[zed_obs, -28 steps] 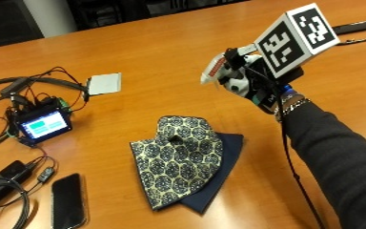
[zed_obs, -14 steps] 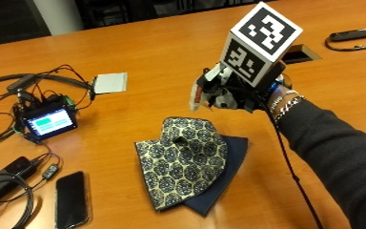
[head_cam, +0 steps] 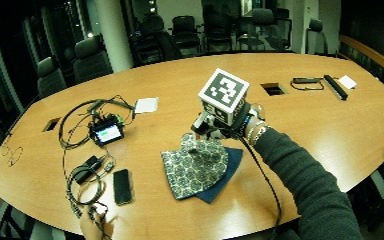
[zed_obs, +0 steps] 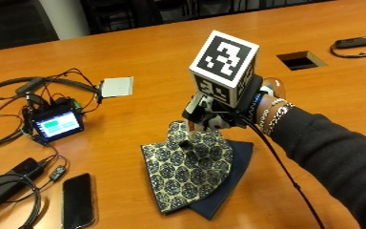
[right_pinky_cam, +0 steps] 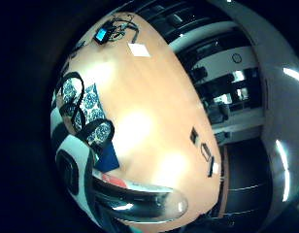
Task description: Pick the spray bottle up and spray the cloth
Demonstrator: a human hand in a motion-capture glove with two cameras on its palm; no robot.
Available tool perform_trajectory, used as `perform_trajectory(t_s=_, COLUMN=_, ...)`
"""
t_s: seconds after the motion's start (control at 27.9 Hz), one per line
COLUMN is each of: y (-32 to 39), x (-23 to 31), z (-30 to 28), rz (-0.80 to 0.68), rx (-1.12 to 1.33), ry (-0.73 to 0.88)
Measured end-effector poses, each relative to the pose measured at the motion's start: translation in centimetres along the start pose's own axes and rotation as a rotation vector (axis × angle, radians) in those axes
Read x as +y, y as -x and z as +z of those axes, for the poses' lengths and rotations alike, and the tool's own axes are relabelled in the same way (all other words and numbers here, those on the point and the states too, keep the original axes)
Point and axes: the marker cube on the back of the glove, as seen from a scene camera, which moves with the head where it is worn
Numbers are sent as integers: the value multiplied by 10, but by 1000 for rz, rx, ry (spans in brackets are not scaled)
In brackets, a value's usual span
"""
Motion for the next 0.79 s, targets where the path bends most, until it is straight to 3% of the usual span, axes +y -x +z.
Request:
perform_trajectory(t_s=0.43, y=31, x=3, z=41, rz=-109, rx=118, ry=124)
perform_trajectory(t_s=0.79, y=30, x=5, z=41, rz=-81, rx=109, ry=121)
